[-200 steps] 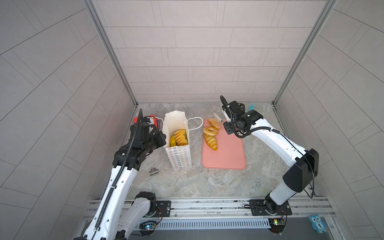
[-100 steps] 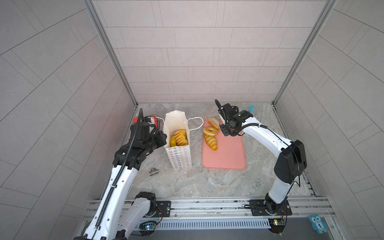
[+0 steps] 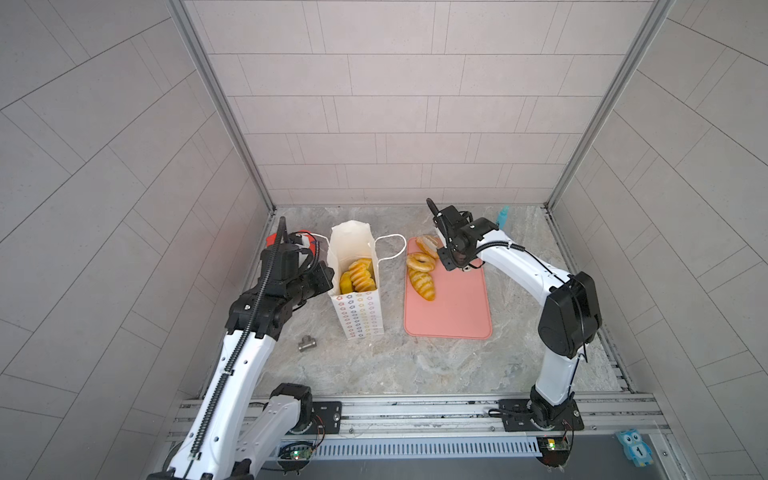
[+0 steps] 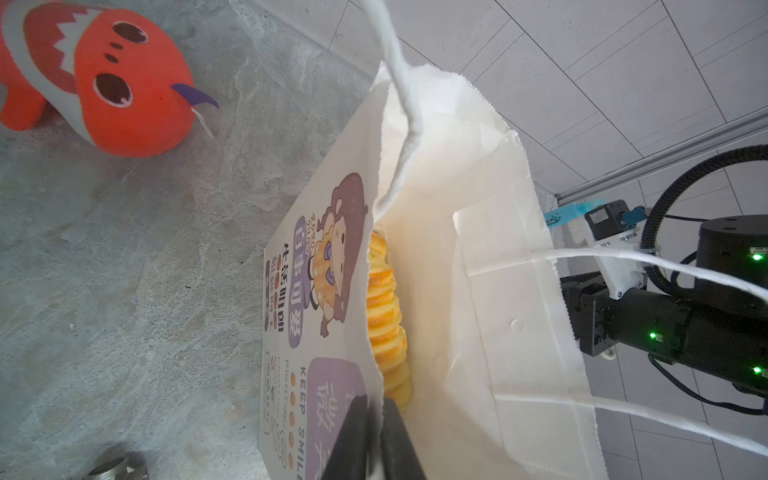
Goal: Place the fake bread into the paper bag
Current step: 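Move the open tongs with the right gripper over the sugared bun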
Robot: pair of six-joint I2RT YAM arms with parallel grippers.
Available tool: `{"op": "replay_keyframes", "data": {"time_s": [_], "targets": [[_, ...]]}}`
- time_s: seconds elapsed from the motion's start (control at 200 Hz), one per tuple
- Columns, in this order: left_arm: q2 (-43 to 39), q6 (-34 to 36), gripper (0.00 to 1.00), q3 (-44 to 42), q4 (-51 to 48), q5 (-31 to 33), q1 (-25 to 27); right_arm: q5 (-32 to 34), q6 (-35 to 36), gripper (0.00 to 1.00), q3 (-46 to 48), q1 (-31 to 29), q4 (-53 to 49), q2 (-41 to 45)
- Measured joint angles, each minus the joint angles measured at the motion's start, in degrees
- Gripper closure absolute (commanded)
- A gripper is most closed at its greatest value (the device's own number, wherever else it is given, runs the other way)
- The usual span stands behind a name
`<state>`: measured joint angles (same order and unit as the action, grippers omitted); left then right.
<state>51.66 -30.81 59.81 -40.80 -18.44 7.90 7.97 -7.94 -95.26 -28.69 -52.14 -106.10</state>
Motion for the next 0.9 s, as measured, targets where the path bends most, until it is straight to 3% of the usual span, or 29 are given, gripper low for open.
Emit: {"op": "replay_keyframes", "data": {"time_s": [0.901], "targets": [[0.6,0.4,0.87,0.0,0.3,-0.6,0.0,-1.6,0.0,0.48,-4.4,1.0,-1.4,-6.6]]}}
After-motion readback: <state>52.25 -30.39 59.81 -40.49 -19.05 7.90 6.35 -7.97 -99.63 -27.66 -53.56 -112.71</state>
